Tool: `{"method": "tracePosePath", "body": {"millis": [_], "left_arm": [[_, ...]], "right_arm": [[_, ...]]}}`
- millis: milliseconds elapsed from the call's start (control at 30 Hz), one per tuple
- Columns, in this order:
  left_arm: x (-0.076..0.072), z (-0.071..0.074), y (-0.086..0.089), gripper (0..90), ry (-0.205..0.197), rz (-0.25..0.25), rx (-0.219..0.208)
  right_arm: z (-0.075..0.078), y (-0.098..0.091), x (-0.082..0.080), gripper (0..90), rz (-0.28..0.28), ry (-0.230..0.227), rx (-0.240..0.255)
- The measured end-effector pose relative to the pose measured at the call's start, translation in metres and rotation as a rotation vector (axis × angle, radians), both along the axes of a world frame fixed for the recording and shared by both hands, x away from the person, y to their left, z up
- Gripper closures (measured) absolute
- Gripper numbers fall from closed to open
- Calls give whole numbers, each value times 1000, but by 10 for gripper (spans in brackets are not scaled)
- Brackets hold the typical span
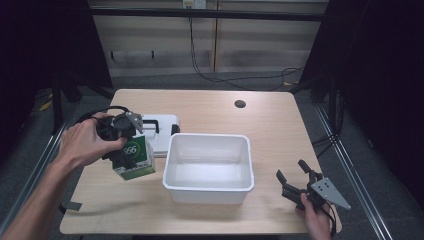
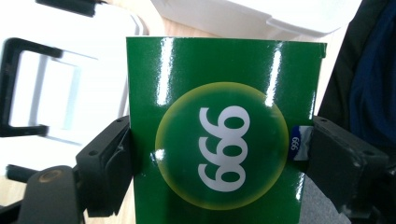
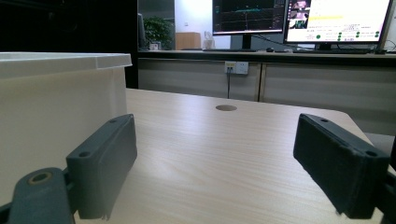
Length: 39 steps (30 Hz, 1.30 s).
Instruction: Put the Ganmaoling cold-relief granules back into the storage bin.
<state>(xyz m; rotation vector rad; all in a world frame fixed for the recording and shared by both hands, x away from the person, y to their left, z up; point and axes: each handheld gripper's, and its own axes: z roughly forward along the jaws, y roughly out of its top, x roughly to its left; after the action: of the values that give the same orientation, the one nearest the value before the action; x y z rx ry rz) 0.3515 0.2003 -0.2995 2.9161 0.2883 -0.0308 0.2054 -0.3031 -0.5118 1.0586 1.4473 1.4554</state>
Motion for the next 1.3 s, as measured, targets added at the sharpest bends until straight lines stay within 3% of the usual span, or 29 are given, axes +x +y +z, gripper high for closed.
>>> {"method": "tracePosePath", "body": {"millis": [367,400,567,933,1300], "left_arm": [[0,22,-6,163,-9,11,-32],[1,24,-7,163,-3,1,-20],[2,35,-11,163,-22,10,-32],[5,49,-34,164,-30,8,-41],[7,63,-48,164,-47,10,-86]], "right_arm": [[0,0,0,128,0,-1,0],[0,0,0,127,0,0,0],[0,0,0,127,0,0,0],[0,0,0,127,1,-1,0],[0,0,0,127,3,0,1]]}}
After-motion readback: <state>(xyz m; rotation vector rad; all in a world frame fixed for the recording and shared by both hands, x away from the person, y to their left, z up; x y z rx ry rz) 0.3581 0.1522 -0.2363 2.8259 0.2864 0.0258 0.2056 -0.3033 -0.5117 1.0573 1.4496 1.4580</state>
